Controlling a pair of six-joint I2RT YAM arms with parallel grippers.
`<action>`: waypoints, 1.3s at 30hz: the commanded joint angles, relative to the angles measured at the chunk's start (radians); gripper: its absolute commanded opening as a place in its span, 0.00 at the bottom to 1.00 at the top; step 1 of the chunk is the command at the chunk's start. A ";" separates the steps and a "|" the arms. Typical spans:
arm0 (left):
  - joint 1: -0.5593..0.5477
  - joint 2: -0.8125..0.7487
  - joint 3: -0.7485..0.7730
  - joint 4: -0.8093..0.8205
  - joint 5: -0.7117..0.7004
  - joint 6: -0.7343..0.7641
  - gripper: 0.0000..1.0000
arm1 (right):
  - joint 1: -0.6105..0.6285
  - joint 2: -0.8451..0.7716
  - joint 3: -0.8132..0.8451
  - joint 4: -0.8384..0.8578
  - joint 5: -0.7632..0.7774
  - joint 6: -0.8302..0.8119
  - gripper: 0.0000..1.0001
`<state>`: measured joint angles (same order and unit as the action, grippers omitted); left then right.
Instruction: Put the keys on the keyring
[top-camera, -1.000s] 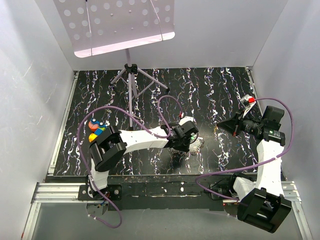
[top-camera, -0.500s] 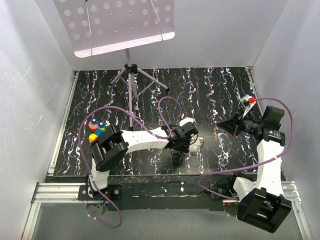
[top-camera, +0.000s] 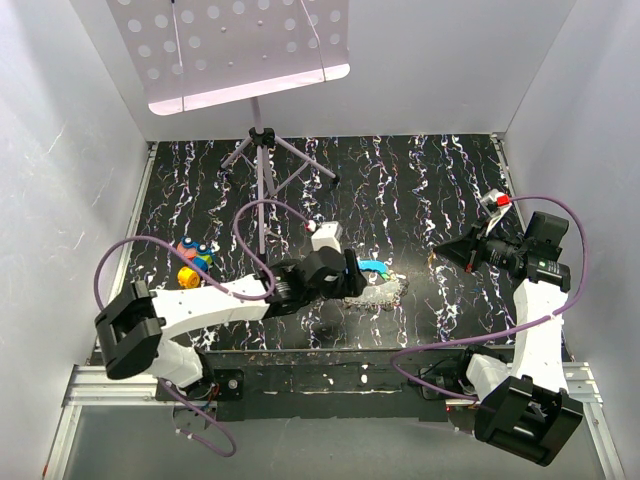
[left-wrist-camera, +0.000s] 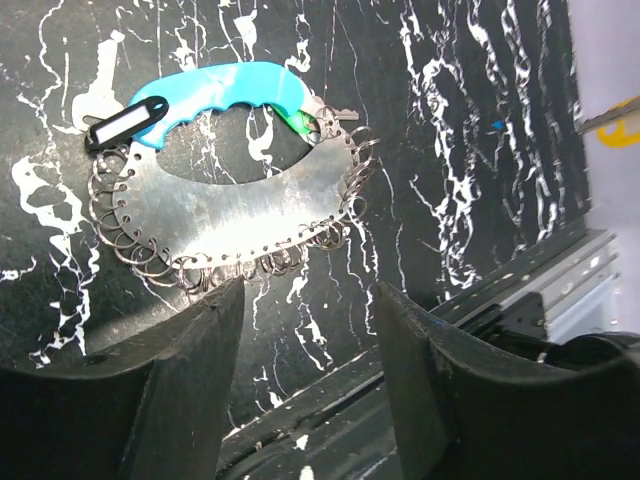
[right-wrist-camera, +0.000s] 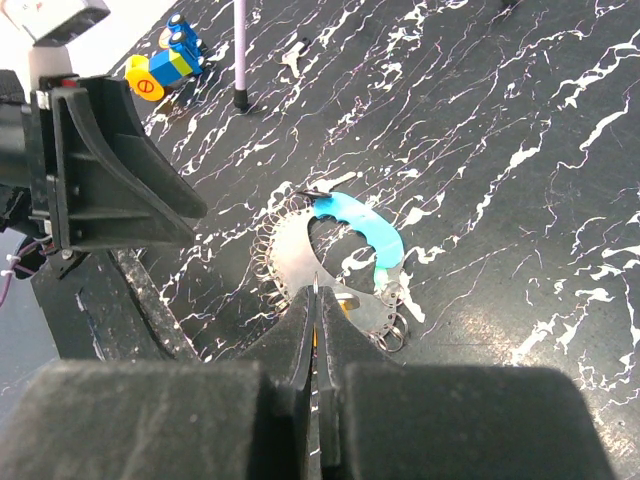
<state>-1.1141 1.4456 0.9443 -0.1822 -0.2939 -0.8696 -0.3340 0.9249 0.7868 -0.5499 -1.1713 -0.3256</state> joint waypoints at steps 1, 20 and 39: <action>0.013 -0.070 -0.088 0.095 -0.014 -0.121 0.50 | -0.007 -0.004 -0.003 0.011 -0.027 -0.016 0.01; -0.001 0.199 -0.016 0.056 0.087 -0.032 0.29 | -0.008 0.002 -0.006 0.013 -0.027 -0.016 0.01; -0.038 0.167 0.021 -0.023 0.030 -0.028 0.29 | -0.008 0.008 -0.006 0.015 -0.024 -0.016 0.01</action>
<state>-1.1278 1.6787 0.9318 -0.1516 -0.2016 -0.9085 -0.3347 0.9344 0.7868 -0.5499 -1.1748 -0.3290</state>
